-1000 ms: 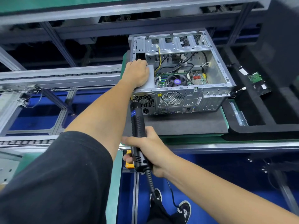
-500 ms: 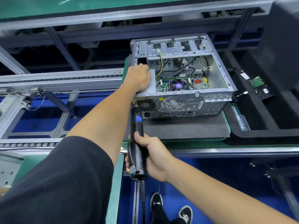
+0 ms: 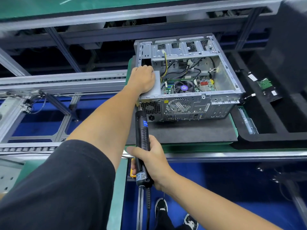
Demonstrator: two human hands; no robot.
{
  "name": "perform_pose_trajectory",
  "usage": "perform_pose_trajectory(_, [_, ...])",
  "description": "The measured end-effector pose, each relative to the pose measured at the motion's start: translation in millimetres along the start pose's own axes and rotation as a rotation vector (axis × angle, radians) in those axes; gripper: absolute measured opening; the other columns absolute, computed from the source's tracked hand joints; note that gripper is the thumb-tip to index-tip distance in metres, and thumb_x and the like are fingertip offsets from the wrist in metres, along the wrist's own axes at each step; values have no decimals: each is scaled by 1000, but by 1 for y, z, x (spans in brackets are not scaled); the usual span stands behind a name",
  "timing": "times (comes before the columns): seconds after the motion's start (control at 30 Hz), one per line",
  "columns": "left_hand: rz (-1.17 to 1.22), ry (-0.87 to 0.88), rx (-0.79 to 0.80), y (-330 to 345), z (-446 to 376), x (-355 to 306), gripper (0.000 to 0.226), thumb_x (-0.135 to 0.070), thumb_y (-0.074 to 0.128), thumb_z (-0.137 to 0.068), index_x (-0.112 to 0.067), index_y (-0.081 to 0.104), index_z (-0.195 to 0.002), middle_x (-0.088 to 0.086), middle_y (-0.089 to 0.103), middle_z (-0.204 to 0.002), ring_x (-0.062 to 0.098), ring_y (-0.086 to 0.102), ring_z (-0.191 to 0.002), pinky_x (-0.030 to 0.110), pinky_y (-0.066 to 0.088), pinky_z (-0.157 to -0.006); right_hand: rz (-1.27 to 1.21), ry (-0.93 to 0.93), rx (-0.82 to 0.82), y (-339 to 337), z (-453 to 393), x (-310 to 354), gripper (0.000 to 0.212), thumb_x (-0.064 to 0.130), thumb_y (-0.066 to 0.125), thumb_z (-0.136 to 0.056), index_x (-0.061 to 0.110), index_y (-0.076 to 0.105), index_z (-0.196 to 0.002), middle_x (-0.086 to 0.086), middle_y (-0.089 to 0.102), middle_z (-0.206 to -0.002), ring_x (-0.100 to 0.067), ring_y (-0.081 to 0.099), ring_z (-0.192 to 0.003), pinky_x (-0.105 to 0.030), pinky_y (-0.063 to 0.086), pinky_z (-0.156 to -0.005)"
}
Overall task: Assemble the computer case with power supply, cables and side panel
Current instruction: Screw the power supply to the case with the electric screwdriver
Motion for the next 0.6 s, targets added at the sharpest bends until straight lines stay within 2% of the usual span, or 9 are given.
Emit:
perform_pose_trajectory(0.23, [-9,10,-4,0,0,-1,36,-23,27,-101,-6,57,-113,13,59,-111,32,51,-104,40,28,-97,72,-31,-31,5,-4,-7,32,2,66,-87,13,43,-106,-5,53,-70,-21,51,-45,-29,47,-45])
perform_pose_trajectory(0.4, [-11,15,-5,-2,1,-2,34,-21,28,-101,-4,58,-104,15,60,-103,31,48,-91,40,31,-92,128,-27,-49,3,-5,-5,27,1,61,-86,12,42,-103,-9,49,-73,-22,51,-44,-30,44,-44])
perform_pose_trajectory(0.6, [-24,22,-2,-2,0,-3,35,-22,28,-101,-5,58,-108,13,60,-107,32,51,-99,40,31,-93,122,-11,-43,1,-6,-2,26,3,61,-85,15,44,-101,-5,51,-69,-20,51,-41,-31,43,-44])
Point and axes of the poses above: each hand's wrist, its own z-axis away from the middle knuckle, its own y-axis out of the palm, x = y × z, the point moved 3 cm from there along -z, towards the middle knuckle
